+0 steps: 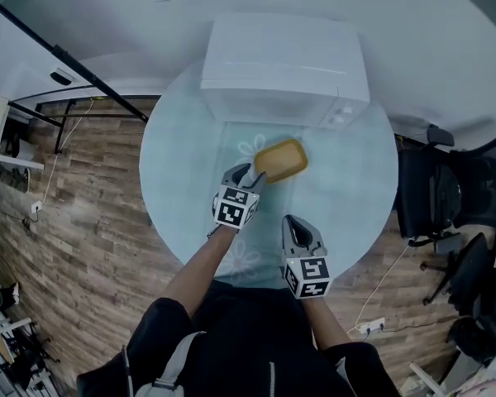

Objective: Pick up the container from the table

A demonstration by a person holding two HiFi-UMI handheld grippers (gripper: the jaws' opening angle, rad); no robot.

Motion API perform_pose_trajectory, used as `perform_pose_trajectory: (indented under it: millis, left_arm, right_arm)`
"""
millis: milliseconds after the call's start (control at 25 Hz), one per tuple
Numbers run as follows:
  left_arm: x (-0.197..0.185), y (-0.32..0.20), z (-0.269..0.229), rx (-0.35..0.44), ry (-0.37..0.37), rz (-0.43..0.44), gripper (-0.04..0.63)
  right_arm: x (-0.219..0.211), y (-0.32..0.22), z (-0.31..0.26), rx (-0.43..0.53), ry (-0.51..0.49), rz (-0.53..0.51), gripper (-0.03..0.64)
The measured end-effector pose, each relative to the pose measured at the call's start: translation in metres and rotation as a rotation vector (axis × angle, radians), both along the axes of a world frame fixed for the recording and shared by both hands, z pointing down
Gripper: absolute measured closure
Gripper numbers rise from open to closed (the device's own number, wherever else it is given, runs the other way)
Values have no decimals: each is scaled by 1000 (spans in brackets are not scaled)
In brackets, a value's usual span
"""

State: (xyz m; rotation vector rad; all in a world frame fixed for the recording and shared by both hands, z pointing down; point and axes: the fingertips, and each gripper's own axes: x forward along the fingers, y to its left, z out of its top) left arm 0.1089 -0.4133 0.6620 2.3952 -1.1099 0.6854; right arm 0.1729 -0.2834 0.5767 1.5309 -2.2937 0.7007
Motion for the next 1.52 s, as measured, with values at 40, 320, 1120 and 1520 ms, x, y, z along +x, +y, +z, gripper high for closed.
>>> perform_pose_trajectory:
  millis: [40,320,1120,1520]
  left_arm:
    - [1,-2,5,-7,-4,-1,417]
    - [2,-13,43,-90,-19,-46,417]
    - [10,-27,96,-237,-54,-102,416]
    - [13,-19,101,-272,-69,-69,519]
  right_arm:
    - [2,0,0,-1,2,4,592]
    - [13,4,3,-16,22,27,592]
    - [26,7,18,-69,38,52,592]
    - [26,8,19,-72,40,47,592]
